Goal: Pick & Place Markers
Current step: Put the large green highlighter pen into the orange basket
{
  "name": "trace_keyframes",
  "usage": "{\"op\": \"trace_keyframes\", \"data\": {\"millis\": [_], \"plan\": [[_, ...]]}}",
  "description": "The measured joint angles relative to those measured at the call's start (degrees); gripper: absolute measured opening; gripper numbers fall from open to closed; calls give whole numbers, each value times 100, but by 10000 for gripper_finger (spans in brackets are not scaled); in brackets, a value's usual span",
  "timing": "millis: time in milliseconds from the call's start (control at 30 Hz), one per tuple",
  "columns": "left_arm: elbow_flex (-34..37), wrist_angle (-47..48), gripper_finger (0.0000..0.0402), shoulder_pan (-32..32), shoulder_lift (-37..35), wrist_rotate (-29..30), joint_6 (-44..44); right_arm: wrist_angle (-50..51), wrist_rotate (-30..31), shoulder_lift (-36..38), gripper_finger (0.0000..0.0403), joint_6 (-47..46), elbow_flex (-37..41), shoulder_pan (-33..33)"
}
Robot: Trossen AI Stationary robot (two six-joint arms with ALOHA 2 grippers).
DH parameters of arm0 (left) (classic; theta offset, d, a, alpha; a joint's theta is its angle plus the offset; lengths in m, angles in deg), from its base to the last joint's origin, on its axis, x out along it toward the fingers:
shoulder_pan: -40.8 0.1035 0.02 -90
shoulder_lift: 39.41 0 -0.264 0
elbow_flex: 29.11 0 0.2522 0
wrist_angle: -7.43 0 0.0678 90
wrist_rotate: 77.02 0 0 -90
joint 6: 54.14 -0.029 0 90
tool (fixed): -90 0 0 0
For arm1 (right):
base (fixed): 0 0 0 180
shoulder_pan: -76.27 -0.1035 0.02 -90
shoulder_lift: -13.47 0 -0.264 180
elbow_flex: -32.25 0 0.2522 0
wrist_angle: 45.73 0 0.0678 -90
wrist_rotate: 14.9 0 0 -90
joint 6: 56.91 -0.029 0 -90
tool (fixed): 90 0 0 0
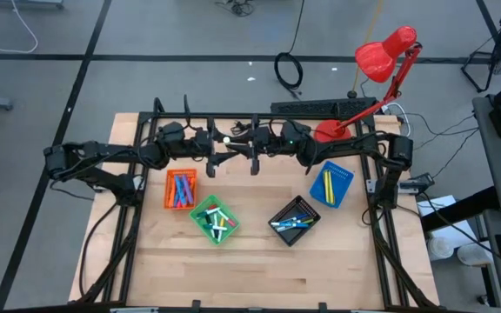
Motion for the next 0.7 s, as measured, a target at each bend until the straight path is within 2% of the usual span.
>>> {"op": "trace_keyframes", "data": {"millis": [167, 333, 467, 567, 700], "plan": [[-2, 142, 140, 13, 9, 15, -5, 6, 4, 88, 42, 61, 2, -8], [-2, 317, 62, 55, 9, 14, -260, 53, 3, 87, 47, 62, 2, 3], [2, 404, 58, 148, 4, -61, -59, 395, 95, 93, 75, 16, -16, 4], [7, 765, 58, 206, -248, -90, 10, 935, 460, 97, 106, -137, -2, -5], [13, 1629, 65, 188, -775, 330, 36, 1675, 768, 238, 144, -82, 16, 1]]}}
